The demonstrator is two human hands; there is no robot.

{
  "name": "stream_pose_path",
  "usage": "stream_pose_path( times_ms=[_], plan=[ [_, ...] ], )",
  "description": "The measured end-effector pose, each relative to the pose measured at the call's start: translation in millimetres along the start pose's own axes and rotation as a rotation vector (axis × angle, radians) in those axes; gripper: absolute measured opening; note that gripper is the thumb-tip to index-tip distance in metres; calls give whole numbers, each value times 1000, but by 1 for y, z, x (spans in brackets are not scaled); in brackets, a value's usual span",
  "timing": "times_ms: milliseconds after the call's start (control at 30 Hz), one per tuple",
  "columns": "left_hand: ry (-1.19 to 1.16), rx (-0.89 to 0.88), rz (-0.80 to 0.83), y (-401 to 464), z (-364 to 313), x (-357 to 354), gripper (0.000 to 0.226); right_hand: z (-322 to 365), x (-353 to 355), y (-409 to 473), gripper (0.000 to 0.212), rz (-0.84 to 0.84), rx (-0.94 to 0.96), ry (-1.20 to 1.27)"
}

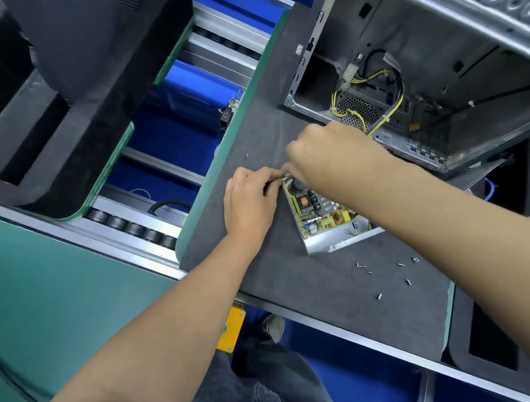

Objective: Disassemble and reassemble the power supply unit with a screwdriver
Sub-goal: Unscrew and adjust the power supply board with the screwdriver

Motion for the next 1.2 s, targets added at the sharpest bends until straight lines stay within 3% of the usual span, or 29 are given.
stream_pose_path(
  times_ms=[200,333,500,633,800,867,1100,1200],
  plan=[
    [-16,-8,3,1,0,0,9,-5,0,0,22,-25,-48,236],
    [-18,-1,-5,1,1,-1,10,-9,-1,1,12,-60,-23,79],
    [-16,2,-11,1,1,-1,9,-6,-2,-1,35,-79,-77,74],
    [-10,14,-3,1,1,-1,9,-4,0,-5,24,-43,-56,255],
    [4,10,-1,1,3,-2,9,1,5,2,12,-57,-21,54],
    [13,8,-5,1,4,-3,4,7,5,3,23,-48,-47,-6],
    [-2,-20,-30,1,4,-2,5,13,4,1,20,-45,-26,-27],
    [-5,1,-21,1,3,-1,6,11,2,-1,5,-53,-44,-22]
  ],
)
Point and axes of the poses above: each hand's wrist, its own y-axis towards the middle knuckle, its own x-axis out of the back of the hand, z = x × y, the point moved 3 cm from there along y, towards the middle knuckle, and after that the axes turned 3 degrees about x, right-handed, at the moved point
